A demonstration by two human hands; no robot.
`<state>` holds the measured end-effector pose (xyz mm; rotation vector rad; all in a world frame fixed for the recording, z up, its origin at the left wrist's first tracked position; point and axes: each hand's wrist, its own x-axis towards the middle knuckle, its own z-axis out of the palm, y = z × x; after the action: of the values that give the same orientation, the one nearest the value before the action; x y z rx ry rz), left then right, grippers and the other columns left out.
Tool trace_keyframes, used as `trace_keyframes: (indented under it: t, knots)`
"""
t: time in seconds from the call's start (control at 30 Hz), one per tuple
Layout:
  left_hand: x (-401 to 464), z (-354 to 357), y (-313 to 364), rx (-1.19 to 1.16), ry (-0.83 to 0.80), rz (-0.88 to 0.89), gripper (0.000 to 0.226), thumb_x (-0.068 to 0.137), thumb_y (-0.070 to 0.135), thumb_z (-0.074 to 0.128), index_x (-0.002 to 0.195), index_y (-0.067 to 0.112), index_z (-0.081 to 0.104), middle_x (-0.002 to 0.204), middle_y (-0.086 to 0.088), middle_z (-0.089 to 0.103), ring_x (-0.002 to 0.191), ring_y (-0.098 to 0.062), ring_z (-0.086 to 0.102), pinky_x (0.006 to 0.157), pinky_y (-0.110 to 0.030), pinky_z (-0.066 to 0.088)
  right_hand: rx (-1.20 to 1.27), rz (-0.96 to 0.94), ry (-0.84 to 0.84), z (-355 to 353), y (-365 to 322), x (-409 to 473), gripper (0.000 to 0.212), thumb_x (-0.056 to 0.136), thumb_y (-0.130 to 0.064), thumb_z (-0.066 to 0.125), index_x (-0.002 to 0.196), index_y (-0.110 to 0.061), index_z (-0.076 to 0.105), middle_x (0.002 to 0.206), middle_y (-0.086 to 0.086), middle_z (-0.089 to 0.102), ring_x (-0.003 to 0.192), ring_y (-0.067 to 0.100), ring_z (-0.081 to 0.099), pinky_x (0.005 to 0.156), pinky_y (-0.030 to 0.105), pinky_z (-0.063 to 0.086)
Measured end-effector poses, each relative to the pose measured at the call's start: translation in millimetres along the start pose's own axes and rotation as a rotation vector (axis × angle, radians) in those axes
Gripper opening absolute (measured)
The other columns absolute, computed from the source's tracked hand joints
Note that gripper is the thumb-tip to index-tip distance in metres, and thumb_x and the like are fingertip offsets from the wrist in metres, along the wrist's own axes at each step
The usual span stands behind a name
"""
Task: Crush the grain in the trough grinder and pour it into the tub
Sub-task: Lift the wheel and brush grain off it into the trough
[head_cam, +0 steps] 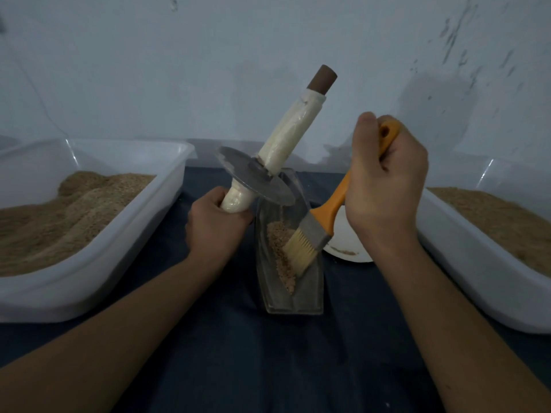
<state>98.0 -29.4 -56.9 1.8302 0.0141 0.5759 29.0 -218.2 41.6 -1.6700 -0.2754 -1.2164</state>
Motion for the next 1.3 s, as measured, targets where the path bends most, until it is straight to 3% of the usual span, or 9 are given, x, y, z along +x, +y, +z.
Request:
trace_keyframes:
  t: [0.1, 0.23, 0.5, 0.63, 0.77, 0.97, 1.17, 1.3]
  knots:
    - [-0.8, -0.1, 2.6, 0.013, -0.001, -0.003, 0.037, 0.050, 0.049, 0.067, 0.073, 0.022, 0.060, 0.064, 0.002, 0.062, 0.064, -0.022, 0.059, 0.063, -0.052, 0.056, -0.006, 0.039, -0.056, 3.9, -1.4, -3.1, 0.050, 0.108, -0.025, 0.049, 0.064, -0.022, 0.025, 0.052, -0.011, 0.027, 0.049, 0.007, 0.028, 0.049, 0.016, 0.026]
    - [-1.4, -0.6, 2.5, 0.040, 0.000, 0.000, 0.034, 0.051, 0.048, 0.067, 0.072, 0.023, 0.057, 0.062, 0.004, 0.060, 0.062, -0.022, 0.059, 0.061, -0.052, 0.056, -0.028, 0.065, -0.114, 9.3, 1.4, -7.9, 0.052, 0.108, -0.029, 0.048, 0.063, -0.024, 0.023, 0.049, -0.011, 0.027, 0.046, 0.007, 0.028, 0.047, 0.015, 0.024]
    - [-3.6, -2.2, 5.7, 0.065, 0.003, -0.005, 0.030, 0.056, 0.043, 0.070, 0.074, 0.022, 0.060, 0.064, 0.003, 0.061, 0.065, -0.025, 0.062, 0.063, -0.049, 0.056, -0.173, -0.148, -0.035, 14.3, 4.3, -20.9, 0.041, 0.109, -0.017, 0.047, 0.070, -0.017, 0.033, 0.054, -0.009, 0.025, 0.044, 0.014, 0.028, 0.044, 0.026, 0.024]
    - [-5.4, -3.0, 9.3, 0.053, -0.007, -0.007, 0.033, 0.055, 0.043, 0.070, 0.077, 0.019, 0.062, 0.069, -0.001, 0.065, 0.073, -0.032, 0.067, 0.066, -0.055, 0.058, -0.097, -0.087, 0.018, 7.7, -2.5, -9.6, 0.045, 0.109, -0.022, 0.047, 0.067, -0.024, 0.030, 0.052, -0.010, 0.026, 0.046, 0.007, 0.030, 0.047, 0.017, 0.025]
    - [-4.6, -3.0, 10.0, 0.062, -0.009, -0.010, 0.037, 0.053, 0.046, 0.069, 0.078, 0.020, 0.062, 0.068, 0.000, 0.065, 0.072, -0.031, 0.067, 0.066, -0.055, 0.058, -0.137, -0.039, -0.115, 11.3, -0.3, -8.9, 0.050, 0.108, -0.028, 0.046, 0.064, -0.025, 0.024, 0.050, -0.010, 0.026, 0.047, 0.008, 0.031, 0.048, 0.016, 0.026]
    - [-4.5, -2.5, 8.5, 0.051, -0.006, -0.024, 0.038, 0.050, 0.050, 0.067, 0.079, 0.025, 0.064, 0.069, 0.004, 0.066, 0.071, -0.025, 0.067, 0.069, -0.053, 0.059, -0.184, -0.112, -0.099, 21.2, 12.3, -24.1, 0.043, 0.110, -0.021, 0.046, 0.069, -0.016, 0.032, 0.054, -0.009, 0.026, 0.046, 0.013, 0.029, 0.046, 0.029, 0.026]
    - [-3.7, -1.8, 6.9, 0.062, 0.009, -0.016, 0.028, 0.056, 0.040, 0.071, 0.077, 0.022, 0.062, 0.067, 0.005, 0.064, 0.068, -0.021, 0.063, 0.068, -0.050, 0.057, -0.164, -0.237, 0.007, 18.0, 3.6, -21.9, 0.037, 0.108, -0.015, 0.047, 0.073, -0.016, 0.035, 0.055, -0.012, 0.023, 0.043, 0.013, 0.028, 0.046, 0.019, 0.022]
    - [-4.0, -1.7, 6.9, 0.053, 0.008, -0.018, 0.032, 0.054, 0.045, 0.069, 0.075, 0.021, 0.060, 0.066, 0.004, 0.062, 0.067, -0.022, 0.061, 0.067, -0.049, 0.056, -0.108, -0.183, -0.015, 14.5, -3.0, -16.2, 0.044, 0.108, -0.020, 0.046, 0.068, -0.024, 0.028, 0.054, -0.008, 0.026, 0.047, 0.013, 0.032, 0.048, 0.017, 0.024]
